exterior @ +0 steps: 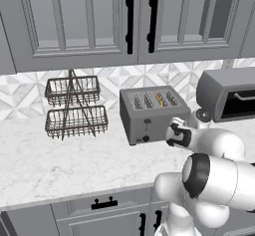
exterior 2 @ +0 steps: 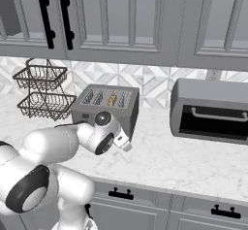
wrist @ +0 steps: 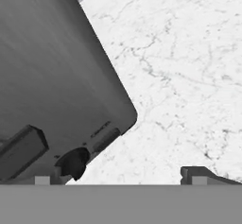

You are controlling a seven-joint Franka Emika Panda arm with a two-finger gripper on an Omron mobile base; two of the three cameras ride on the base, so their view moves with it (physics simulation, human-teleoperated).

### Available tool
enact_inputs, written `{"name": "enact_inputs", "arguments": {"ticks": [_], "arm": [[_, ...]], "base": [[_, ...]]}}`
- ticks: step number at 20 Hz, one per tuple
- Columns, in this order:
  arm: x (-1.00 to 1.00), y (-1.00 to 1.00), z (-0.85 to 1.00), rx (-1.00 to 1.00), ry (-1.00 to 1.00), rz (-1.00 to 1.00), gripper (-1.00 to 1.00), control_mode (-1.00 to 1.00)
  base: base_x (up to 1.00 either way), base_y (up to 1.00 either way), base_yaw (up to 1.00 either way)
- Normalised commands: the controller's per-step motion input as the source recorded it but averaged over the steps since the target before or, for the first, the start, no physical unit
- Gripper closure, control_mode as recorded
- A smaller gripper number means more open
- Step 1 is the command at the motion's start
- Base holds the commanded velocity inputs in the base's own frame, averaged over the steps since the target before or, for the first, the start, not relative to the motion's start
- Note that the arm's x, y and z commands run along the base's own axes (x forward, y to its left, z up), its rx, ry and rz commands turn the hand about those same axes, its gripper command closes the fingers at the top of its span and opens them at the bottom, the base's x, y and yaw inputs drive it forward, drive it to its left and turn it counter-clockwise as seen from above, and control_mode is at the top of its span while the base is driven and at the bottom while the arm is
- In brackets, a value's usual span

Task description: Start the toaster. Once the lever pops up, take the bread to the plate on the dining counter.

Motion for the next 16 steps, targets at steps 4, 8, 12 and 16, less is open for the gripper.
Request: {"name": "enact_inputs", "arguments": {"ticks": [4, 8, 12, 16], "arm": [[-0.06, 0.02, -1.0, -0.19, 0.12, 0.0, -1.0, -1.0], [-0.44, -0.05, -0.26, 0.09, 0.02, 0.0, -1.0, -1.0], [-0.99, -0.11, 0.98, 0.34, -0.04, 0.02, -1.0, -1.0], [-0.45, 0.06, 1.0, 0.17, 0.03, 0.09, -1.0, -1.0]], "base": [[0.0, 0.0, 0.0], [0.0, 0.0, 0.0], [0.0, 0.0, 0.0], [0.0, 0.0, 0.0]]}}
